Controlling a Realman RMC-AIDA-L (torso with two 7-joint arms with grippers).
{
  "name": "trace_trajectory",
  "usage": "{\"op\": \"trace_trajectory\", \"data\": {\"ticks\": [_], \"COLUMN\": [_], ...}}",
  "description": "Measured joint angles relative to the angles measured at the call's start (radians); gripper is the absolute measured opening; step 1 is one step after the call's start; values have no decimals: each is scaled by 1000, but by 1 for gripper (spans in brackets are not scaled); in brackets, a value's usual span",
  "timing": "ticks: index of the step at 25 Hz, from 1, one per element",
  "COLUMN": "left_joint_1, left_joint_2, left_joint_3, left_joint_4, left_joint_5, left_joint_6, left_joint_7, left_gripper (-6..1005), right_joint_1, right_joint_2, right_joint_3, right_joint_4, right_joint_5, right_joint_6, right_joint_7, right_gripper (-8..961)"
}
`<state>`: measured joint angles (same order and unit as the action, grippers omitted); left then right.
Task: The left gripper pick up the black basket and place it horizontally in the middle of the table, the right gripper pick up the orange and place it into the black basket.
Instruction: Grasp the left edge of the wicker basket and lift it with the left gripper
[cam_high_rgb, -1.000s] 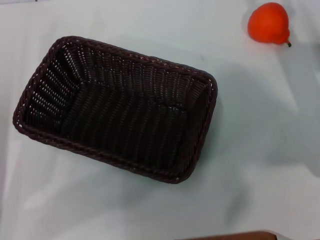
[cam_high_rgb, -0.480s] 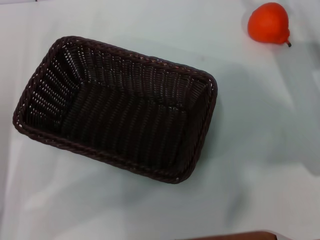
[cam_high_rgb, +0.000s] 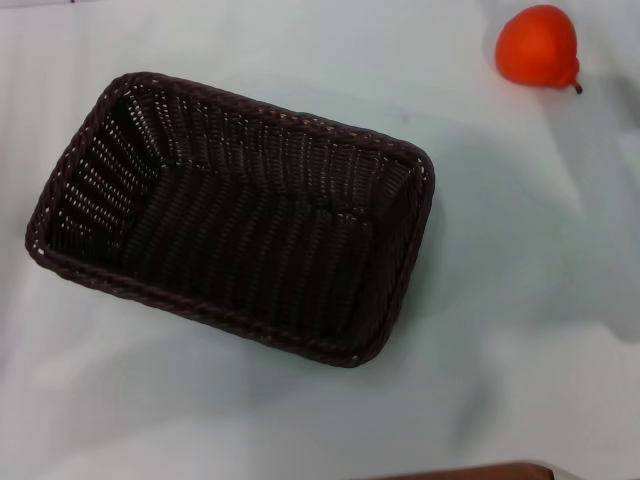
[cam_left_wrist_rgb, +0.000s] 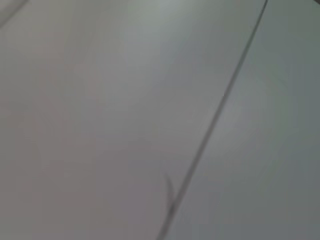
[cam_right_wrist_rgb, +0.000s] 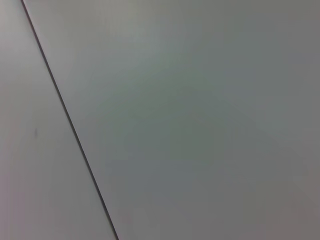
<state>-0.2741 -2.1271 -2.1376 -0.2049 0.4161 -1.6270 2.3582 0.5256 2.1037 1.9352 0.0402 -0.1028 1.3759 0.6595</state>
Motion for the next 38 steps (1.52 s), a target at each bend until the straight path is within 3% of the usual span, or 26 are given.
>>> {"op": "trace_trajectory", "data": {"ticks": [2, 4, 9, 13, 15, 17, 19, 20, 25, 31, 38], "left_joint_1": [11, 10, -20, -26, -23, -24, -25, -35, -50, -84, -149], "left_joint_2": [41, 97, 223, 264, 266, 253, 249, 222, 173, 157, 135], "left_joint_3": [65, 112, 138, 116, 86, 52, 45, 17, 9, 13, 16], "left_joint_4": [-72, -144, -330, -506, -640, -750, -774, -891, -1065, -1190, -1205], "left_joint_5": [29, 103, 417, 659, 833, 1005, 1043, 1240, 1526, 1729, 1897], "left_joint_6": [47, 82, 207, 274, 334, 361, 364, 364, 318, 193, 107], "left_joint_7": [-126, -239, -583, -811, -964, -1102, -1129, -1272, -1463, -1653, -1768], "left_gripper": [872, 873, 859, 821, 790, 775, 777, 778, 775, 765, 734], "right_joint_1": [1, 3, 3, -1, -4, -8, -10, -10, -10, -9, -7], "right_joint_2": [0, 0, -1, -1, -1, 0, 0, 1, 1, 1, 0], "right_joint_3": [0, -4, -11, -11, -11, -11, -11, -10, -10, -9, -2], "right_joint_4": [1, 1, -4, -8, -9, -9, -10, -10, -10, -10, -4], "right_joint_5": [0, 0, 0, 0, 1, 1, 1, 1, 0, 4, 6], "right_joint_6": [-2, -2, -7, -21, -38, -52, -68, -82, -113, -141, -189], "right_joint_7": [4, 8, 12, 12, 12, 12, 12, 12, 12, 11, 5], "right_gripper": [880, 879, 879, 879, 879, 879, 879, 879, 879, 880, 880]}}
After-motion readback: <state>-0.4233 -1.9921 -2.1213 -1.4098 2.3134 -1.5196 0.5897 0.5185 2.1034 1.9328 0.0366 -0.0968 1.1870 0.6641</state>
